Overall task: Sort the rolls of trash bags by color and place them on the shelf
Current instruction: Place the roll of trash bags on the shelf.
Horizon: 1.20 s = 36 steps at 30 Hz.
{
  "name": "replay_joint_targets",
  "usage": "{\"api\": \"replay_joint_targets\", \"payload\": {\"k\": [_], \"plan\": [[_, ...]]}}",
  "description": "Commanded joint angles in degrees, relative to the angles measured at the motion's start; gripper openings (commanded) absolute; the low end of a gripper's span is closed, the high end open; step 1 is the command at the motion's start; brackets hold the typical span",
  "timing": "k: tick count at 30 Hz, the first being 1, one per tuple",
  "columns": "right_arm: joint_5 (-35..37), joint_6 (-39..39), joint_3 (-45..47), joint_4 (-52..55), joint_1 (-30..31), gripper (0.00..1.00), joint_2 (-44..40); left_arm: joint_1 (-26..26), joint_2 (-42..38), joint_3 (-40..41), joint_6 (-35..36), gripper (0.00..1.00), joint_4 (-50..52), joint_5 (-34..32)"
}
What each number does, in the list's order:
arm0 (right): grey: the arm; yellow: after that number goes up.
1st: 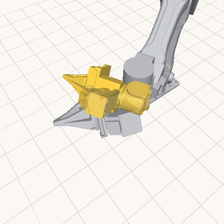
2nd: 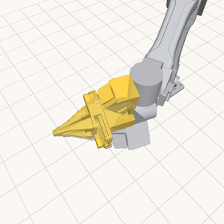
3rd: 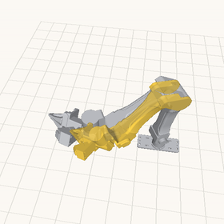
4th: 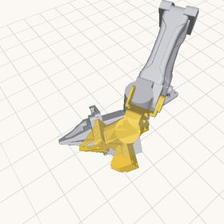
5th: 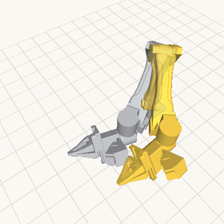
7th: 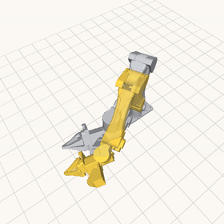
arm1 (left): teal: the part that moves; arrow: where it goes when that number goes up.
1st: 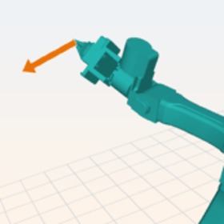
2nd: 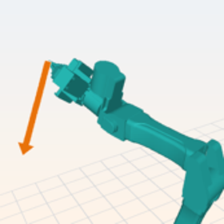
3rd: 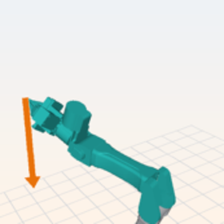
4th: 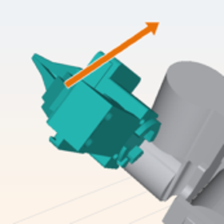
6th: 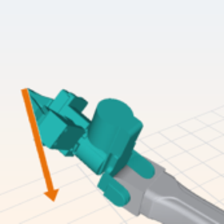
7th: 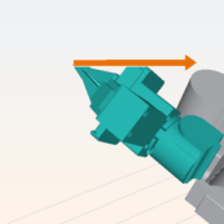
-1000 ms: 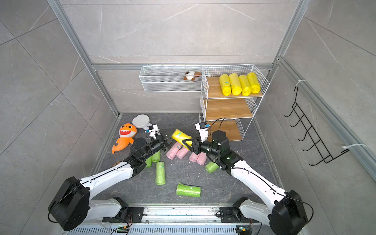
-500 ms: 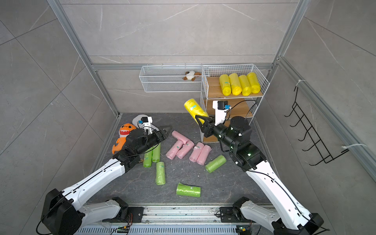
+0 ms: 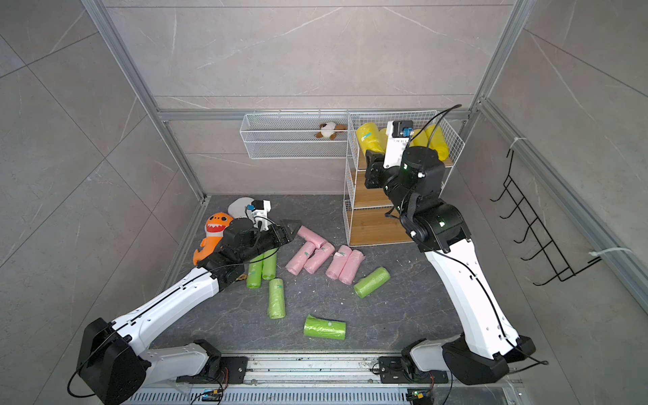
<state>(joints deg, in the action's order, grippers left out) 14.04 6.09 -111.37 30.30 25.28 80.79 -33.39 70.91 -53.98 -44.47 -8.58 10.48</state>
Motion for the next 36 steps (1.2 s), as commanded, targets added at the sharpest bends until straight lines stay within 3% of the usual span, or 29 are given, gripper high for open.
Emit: {"api": "replay_joint_targets", "payload": {"k": [1,26,36], "plan": [[4.8,-2.6,-6.0,2.6,-1.4,0.29,3.2,0.1,-1.0,-1.3,1.5,0.80,-1.5,1.1],[6.9,-2.7,-34.7,13.4,-4.3,0.35,28.9,0.1,-3.8,1.0,0.3,0.80,-1.7,0.9],[5.6,-1.3,-35.9,15.0,-5.7,0.41,31.6,0.1,-4.1,1.5,0.3,0.80,-2.0,0.9]]}}
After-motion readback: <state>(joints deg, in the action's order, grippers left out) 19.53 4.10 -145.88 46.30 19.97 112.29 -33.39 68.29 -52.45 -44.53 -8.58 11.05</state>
